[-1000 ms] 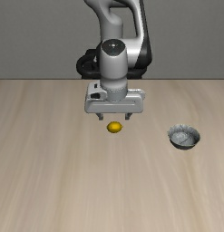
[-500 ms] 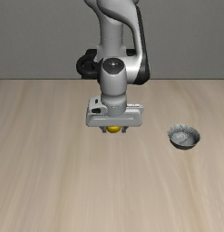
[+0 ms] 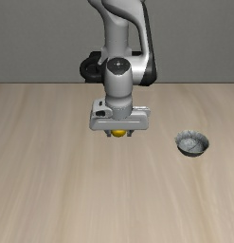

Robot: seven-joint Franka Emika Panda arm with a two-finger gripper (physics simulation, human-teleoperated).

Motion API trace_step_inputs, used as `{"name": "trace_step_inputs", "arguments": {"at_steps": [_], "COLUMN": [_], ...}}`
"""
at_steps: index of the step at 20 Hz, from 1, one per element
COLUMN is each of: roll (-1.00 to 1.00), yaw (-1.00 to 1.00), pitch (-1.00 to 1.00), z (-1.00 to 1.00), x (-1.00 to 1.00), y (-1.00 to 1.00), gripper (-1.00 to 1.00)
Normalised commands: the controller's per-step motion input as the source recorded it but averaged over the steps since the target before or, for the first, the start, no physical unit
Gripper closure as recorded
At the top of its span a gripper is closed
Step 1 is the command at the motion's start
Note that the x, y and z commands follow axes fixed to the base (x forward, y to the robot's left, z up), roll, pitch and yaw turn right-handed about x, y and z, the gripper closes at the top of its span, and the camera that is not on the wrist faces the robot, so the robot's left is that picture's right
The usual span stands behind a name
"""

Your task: Pick the lemon and place it on the bowl

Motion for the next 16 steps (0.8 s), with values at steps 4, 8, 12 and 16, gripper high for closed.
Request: {"name": "trace_step_inputs", "arguments": {"at_steps": [4,8,12,16], "roll": [0.00,0.00,0.00,0.00], "yaw": [0.00,0.00,0.00,0.00], "pitch": [0.00,0.00,0.00,0.00], "z": [0.75,1.00,0.25,0.00], "x": [0.00,0.00,0.00,0.00], "y": [0.00,0.00,0.75,1.00], "gripper": [1.00,1.00,1.00,1.00]}}
